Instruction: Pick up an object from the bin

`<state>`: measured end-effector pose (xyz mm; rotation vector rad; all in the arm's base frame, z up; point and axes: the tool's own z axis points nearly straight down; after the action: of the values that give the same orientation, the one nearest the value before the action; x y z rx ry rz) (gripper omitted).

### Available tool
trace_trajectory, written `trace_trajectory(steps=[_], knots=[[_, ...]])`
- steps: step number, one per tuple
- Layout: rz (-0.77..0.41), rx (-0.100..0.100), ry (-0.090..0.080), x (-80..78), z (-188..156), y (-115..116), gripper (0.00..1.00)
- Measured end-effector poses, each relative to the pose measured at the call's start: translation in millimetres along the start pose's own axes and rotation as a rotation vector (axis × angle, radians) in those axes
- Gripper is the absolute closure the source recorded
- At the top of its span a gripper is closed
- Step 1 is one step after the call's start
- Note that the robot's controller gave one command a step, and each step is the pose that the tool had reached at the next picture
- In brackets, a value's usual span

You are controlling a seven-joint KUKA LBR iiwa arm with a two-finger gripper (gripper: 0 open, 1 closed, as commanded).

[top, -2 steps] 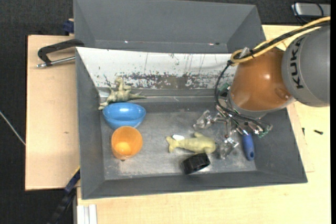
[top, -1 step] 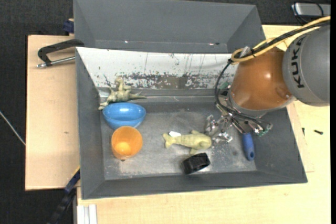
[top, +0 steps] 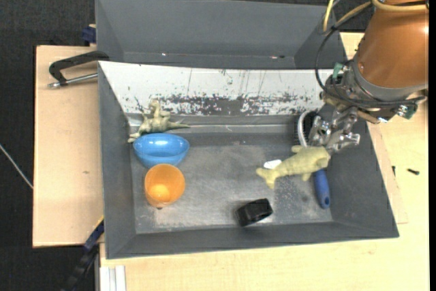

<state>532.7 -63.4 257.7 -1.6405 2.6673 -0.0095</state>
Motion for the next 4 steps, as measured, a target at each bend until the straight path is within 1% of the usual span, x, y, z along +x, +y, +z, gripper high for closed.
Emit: trace_trajectory(steps=[1, 2, 3, 4], knots=[[0.000, -0.006, 0.001, -0.3, 2.4, 1.2, 0.00], [-0.172, -0.018, 0.004, -44.0, 142.8, 12.8, 0.00], [-0.308, -0.007, 0.000, -9.4, 157.0, -20.9, 0.00], [-0.309, -0.008, 0.000, -10.9, 156.3, -20.2, 1.00]])
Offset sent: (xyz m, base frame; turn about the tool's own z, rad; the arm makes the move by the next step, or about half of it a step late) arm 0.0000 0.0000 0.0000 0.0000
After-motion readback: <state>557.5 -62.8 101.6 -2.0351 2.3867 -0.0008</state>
